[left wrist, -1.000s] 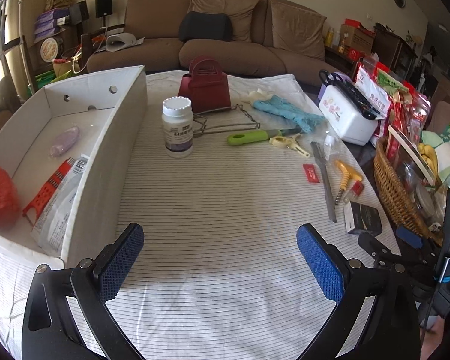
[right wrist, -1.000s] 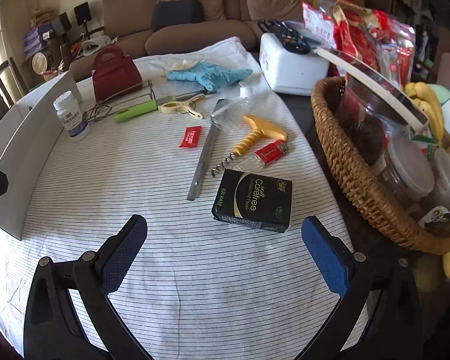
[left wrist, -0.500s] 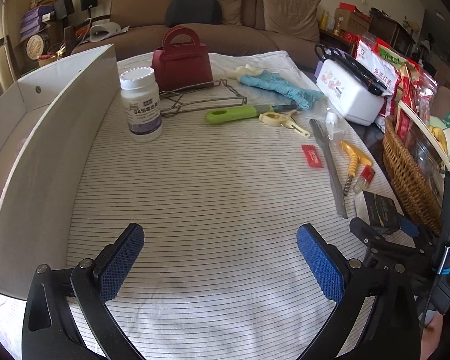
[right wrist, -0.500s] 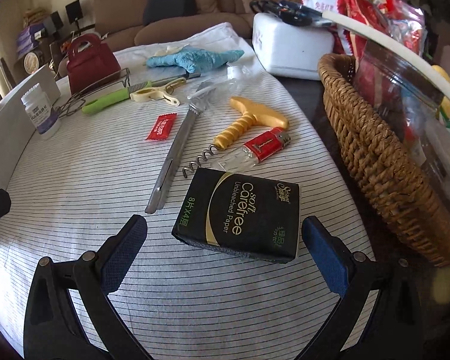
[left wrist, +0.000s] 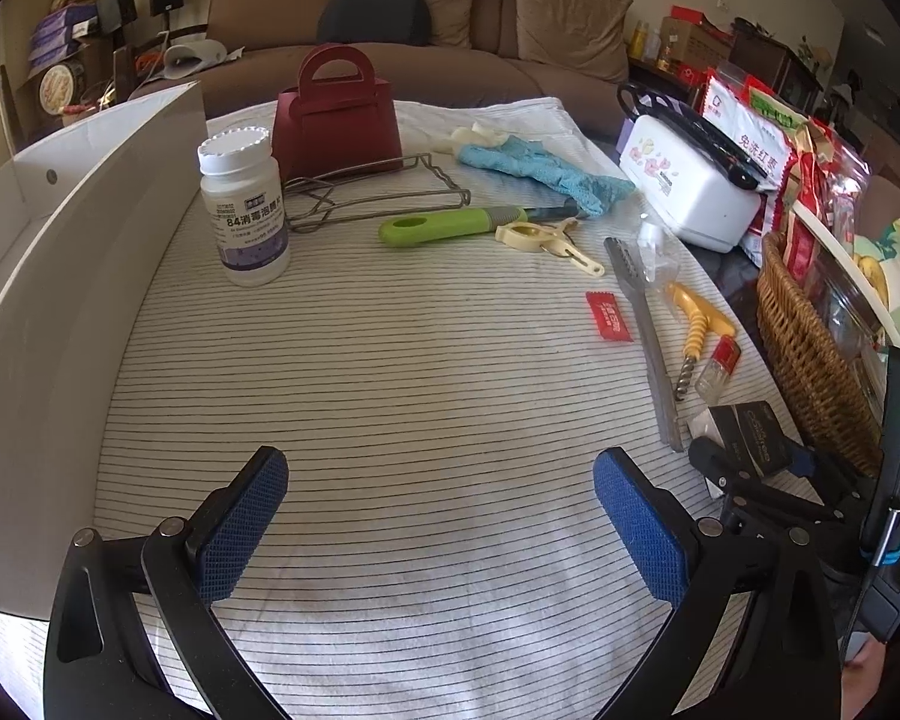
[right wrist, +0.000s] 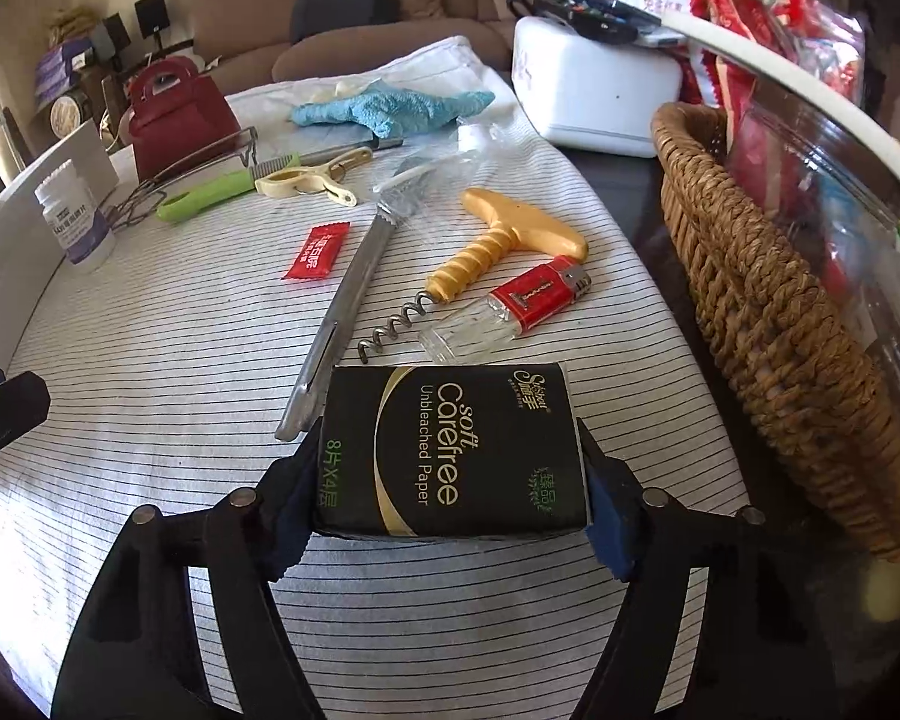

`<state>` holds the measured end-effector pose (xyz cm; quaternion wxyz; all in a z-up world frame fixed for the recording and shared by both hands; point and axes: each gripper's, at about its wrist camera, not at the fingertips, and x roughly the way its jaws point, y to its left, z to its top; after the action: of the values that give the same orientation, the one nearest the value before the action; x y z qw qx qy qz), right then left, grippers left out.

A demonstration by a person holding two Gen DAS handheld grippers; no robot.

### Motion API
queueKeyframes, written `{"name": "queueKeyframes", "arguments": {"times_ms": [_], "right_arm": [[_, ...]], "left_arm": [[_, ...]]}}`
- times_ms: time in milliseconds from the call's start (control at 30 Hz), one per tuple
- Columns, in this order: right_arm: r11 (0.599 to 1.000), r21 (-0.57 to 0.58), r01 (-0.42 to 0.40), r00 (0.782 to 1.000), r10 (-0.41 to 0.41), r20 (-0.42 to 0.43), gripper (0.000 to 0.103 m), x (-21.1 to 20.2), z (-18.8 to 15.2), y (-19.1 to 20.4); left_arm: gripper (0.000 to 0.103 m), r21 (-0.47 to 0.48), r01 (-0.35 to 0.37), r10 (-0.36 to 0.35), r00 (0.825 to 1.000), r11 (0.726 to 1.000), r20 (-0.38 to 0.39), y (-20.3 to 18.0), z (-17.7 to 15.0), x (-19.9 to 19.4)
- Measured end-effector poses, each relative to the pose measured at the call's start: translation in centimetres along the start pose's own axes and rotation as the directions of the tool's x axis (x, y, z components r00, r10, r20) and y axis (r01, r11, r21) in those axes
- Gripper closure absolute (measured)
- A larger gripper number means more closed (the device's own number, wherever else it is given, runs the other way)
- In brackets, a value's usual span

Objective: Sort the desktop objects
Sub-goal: 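Close the right tool on the black Carefree tissue pack and lift it, then grasp the red lighter with the left tool while the right tool holds the tissue pack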

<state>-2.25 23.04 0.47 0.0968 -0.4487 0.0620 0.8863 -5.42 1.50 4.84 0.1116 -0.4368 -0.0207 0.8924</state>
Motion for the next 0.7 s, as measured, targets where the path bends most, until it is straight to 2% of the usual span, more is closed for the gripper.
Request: {"name": "queueKeyframes", "arguments": {"times_ms": [167,300,400,533,600,700], "right_arm": [[0.997,0.034,-0.075,0.997,0.076,-0.03,0.032,-3.5,-0.9,-2.0],[0.984,0.086,-0.157,0.987,0.16,-0.026,0.032,-8.1,-1.8,-4.7],[0.978,0.08,-0.19,0.982,0.191,-0.006,0.032,-11.4,-2.1,-6.2],[0.977,0.045,-0.207,0.978,0.206,0.021,0.032,-14.7,-2.3,-7.2],[0.976,0.026,-0.215,0.977,0.214,0.026,0.032,-15.6,-2.3,-7.3],[0.975,0.014,-0.223,0.974,0.223,0.03,0.032,-16.2,-2.5,-7.7]], "left_arm": [[0.0,0.052,0.065,-0.066,0.998,0.997,0.015,-1.8,0.3,-0.2],[0.0,0.153,0.133,-0.135,0.991,0.979,0.002,-5.8,1.1,0.5],[0.0,0.249,0.179,-0.18,0.983,0.952,-0.021,-9.8,1.7,1.6],[0.001,0.367,0.231,-0.226,0.972,0.901,-0.057,-14.9,2.3,3.2],[0.007,0.413,0.251,-0.243,0.967,0.875,-0.072,-17.0,2.6,3.8],[0.012,0.462,0.296,-0.277,0.954,0.836,-0.11,-19.2,3.0,4.7]]}}
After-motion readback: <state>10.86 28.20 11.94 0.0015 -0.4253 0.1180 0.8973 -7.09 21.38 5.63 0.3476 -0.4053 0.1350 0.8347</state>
